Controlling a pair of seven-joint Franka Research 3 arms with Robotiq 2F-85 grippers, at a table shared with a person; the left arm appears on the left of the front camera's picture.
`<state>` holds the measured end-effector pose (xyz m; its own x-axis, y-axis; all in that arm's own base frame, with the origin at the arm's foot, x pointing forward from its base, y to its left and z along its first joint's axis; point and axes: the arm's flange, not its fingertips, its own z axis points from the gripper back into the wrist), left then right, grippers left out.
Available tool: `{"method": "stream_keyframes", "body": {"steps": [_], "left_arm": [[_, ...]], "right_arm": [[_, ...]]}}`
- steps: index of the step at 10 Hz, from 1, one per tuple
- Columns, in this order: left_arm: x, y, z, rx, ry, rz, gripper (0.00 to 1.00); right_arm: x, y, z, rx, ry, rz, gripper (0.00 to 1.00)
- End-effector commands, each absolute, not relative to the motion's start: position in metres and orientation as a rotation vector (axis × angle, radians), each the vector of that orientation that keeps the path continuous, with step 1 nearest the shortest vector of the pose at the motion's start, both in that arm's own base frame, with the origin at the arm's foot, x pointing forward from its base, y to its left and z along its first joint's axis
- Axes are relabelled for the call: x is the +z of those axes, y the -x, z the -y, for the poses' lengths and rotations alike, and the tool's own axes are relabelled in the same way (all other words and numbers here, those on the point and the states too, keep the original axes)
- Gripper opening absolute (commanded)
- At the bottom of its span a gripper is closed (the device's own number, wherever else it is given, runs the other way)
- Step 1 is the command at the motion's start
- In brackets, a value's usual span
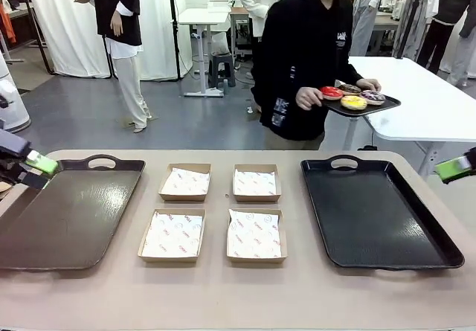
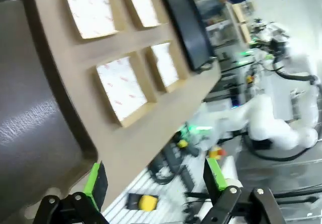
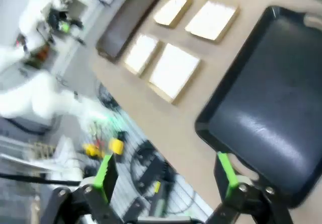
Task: Individually package the donuts and arrange them on the tray.
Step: Pick up one Paper togo box.
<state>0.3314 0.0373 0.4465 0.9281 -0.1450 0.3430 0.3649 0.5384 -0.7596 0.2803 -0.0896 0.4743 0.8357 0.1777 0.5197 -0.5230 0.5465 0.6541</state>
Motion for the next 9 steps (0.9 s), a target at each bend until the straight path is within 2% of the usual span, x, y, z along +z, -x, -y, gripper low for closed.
{"method": "stream_keyframes", "body": {"steps": [1,4,9], "left_arm": [[0.429,-0.352,-0.065,-0.187,1.092,0.251,1.0],[0.399,-0.347,-0.109,-0.068,1.218,0.277,1.0],[0.382,-0.335,-0.15,0.04,1.244,0.254,1.0]], "right_arm": [[0.421,-0.292,0.111,0.174,-1.17,0.366,1.0],[0.402,-0.3,0.151,0.129,-1.249,0.34,1.0],[0.395,-0.279,0.19,0.068,-1.241,0.362,1.0]]}}
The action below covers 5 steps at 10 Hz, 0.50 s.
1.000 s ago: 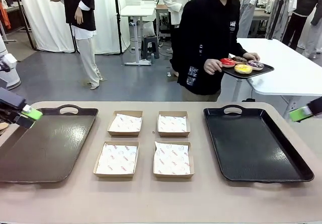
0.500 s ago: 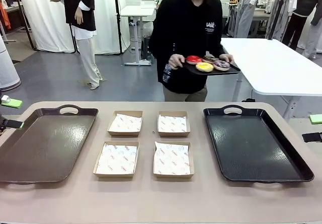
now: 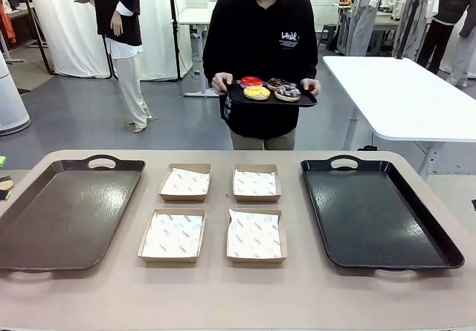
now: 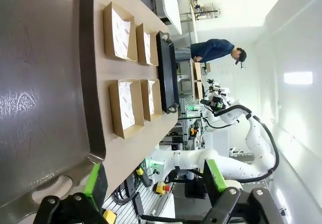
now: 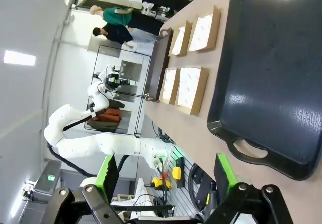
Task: Individually package the donuts and arrange them on the tray.
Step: Pick up one Paper togo box.
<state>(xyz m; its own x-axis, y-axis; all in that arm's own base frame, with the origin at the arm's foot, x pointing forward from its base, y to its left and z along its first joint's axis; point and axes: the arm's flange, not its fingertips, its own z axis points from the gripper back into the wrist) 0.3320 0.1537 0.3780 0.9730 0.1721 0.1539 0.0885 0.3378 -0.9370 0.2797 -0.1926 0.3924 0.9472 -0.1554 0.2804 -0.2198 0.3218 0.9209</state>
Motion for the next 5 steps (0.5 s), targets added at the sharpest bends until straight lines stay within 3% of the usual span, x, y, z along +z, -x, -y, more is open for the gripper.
{"method": "stream_keyframes", "body": {"steps": [1,5], "left_arm": [[0.3791,-0.3328,-0.1507,0.046,1.23,0.246,1.0],[0.3791,-0.3328,-0.1507,0.046,1.23,0.246,1.0]], "right_arm": [[0.3909,-0.2838,0.1864,0.051,-1.259,0.339,1.0],[0.3909,-0.2838,0.1864,0.051,-1.259,0.339,1.0]]}}
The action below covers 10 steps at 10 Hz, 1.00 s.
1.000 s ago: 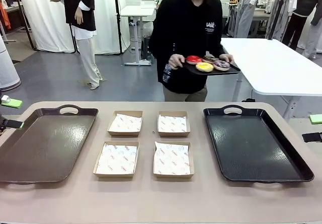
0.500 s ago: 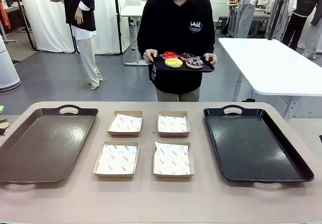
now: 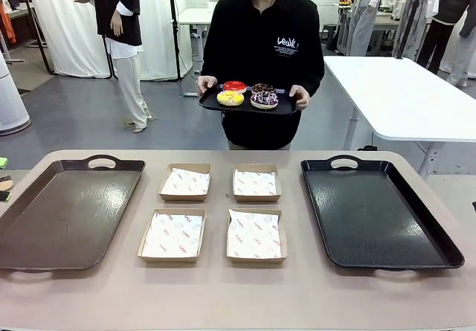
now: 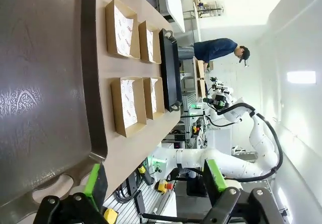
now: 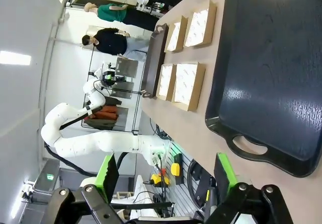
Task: Individually package the donuts and arrange them on the tray.
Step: Pick up one Paper togo box.
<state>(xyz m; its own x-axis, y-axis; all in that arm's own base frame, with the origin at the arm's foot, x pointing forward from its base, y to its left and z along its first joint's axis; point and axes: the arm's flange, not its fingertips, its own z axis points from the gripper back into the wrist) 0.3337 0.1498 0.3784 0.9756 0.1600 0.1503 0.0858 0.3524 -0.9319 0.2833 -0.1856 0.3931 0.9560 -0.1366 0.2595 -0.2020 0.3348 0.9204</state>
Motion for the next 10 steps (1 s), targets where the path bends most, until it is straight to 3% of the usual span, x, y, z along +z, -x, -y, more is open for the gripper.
{"method": "stream_keyframes", "body": {"steps": [1,10], "left_arm": [[0.3791,-0.3328,-0.1507,0.046,1.23,0.246,1.0],[0.3791,-0.3328,-0.1507,0.046,1.23,0.246,1.0]], "right_arm": [[0.3909,-0.2838,0.1864,0.051,-1.259,0.339,1.0],[0.3909,-0.2838,0.1864,0.051,-1.259,0.339,1.0]]}}
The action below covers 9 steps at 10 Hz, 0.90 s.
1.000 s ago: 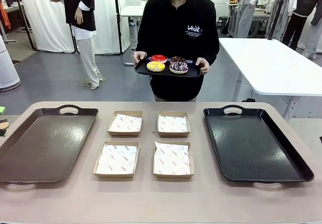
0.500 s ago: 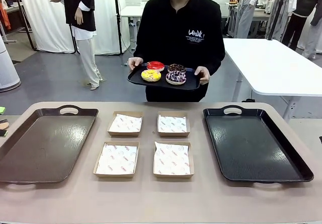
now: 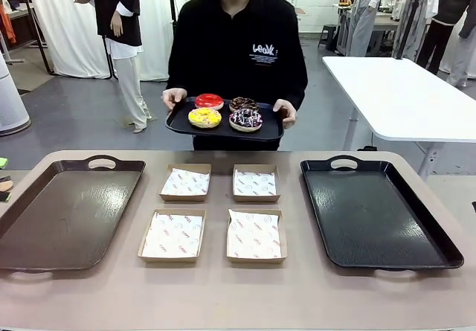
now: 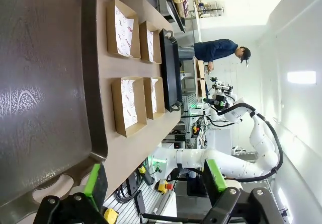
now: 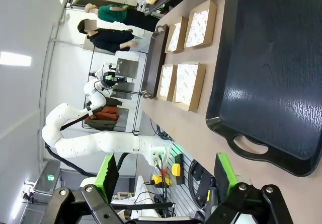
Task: Individually package the donuts and arrange them on the tray.
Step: Pick up one Paper togo box.
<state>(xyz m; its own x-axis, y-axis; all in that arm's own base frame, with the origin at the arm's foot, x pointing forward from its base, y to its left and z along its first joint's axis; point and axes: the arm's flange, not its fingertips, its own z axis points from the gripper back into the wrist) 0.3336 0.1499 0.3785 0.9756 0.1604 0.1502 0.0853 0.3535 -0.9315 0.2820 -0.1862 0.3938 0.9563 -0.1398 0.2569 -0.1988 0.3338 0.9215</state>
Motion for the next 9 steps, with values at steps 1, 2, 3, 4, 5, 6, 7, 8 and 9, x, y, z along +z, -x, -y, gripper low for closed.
{"method": "stream_keyframes", "body": {"steps": [1,2,3,4,5,6,7,8,9], "left_arm": [[0.3791,-0.3328,-0.1507,0.046,1.23,0.246,1.0],[0.3791,-0.3328,-0.1507,0.046,1.23,0.246,1.0],[0.3791,-0.3328,-0.1507,0.046,1.23,0.246,1.0],[0.3791,-0.3328,-0.1507,0.046,1.23,0.246,1.0],[0.3791,-0.3328,-0.1507,0.046,1.23,0.246,1.0],[0.3791,-0.3328,-0.1507,0.046,1.23,0.246,1.0],[0.3791,-0.3328,-0.1507,0.046,1.23,0.246,1.0],[0.3791,-0.3328,-0.1507,0.046,1.23,0.246,1.0],[0.3791,-0.3328,-0.1507,0.046,1.23,0.246,1.0]], "right_arm": [[0.3909,-0.2838,0.1864,0.051,-1.259,0.339,1.0],[0.3909,-0.2838,0.1864,0.051,-1.259,0.339,1.0],[0.3909,-0.2838,0.1864,0.051,-1.259,0.339,1.0],[0.3909,-0.2838,0.1864,0.051,-1.259,0.339,1.0],[0.3909,-0.2838,0.1864,0.051,-1.259,0.339,1.0],[0.3909,-0.2838,0.1864,0.051,-1.259,0.339,1.0],[0.3909,-0.2838,0.1864,0.051,-1.259,0.339,1.0],[0.3909,-0.2838,0.1864,0.051,-1.259,0.339,1.0],[0.3909,-0.2838,0.1864,0.051,-1.259,0.339,1.0]]}}
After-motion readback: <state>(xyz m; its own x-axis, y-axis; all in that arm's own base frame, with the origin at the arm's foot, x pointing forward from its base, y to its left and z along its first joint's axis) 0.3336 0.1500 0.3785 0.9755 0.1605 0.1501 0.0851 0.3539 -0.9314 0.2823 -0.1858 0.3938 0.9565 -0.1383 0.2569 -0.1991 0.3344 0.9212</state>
